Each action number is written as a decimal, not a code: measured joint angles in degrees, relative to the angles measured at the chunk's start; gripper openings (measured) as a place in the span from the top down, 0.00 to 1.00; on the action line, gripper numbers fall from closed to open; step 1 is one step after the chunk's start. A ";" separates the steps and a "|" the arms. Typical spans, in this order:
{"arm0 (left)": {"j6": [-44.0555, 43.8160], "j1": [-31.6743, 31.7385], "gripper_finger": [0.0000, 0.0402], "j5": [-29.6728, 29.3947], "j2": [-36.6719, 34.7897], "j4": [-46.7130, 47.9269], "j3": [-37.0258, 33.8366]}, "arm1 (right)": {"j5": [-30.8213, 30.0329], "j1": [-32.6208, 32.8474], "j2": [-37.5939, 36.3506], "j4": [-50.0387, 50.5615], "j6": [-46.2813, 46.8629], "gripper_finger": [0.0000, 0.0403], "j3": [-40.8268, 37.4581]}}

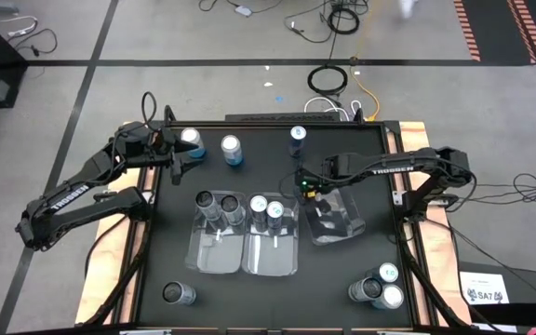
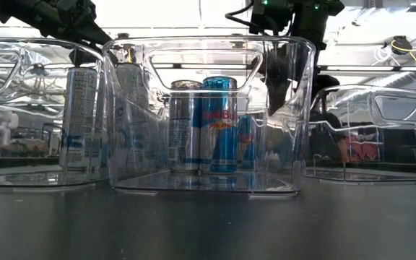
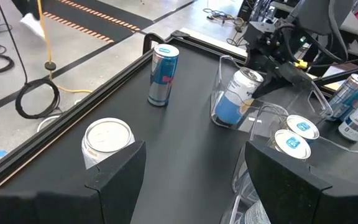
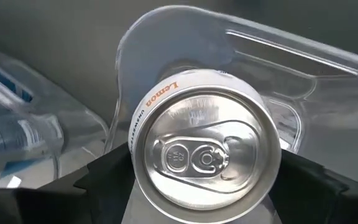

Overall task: Sort soda cans
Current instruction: Put the top right white and blue soda can into the right transparent bin, then adjust the right transparent bin

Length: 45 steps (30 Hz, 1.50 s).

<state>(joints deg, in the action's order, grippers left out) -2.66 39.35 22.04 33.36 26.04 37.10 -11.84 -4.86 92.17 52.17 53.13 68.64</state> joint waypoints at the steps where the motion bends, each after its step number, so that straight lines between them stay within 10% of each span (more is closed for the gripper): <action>1: -0.01 0.00 0.29 0.01 0.00 0.00 0.00 | -0.07 0.00 0.03 -0.08 0.60 0.22 0.00; 45: -7.19 0.00 0.29 -5.04 0.00 -0.02 0.00 | 1.75 3.10 -10.96 18.66 5.69 0.17 0.02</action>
<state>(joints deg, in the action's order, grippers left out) -9.85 39.35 17.00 33.36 26.02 37.10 -10.09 -1.76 81.21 70.83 58.82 68.66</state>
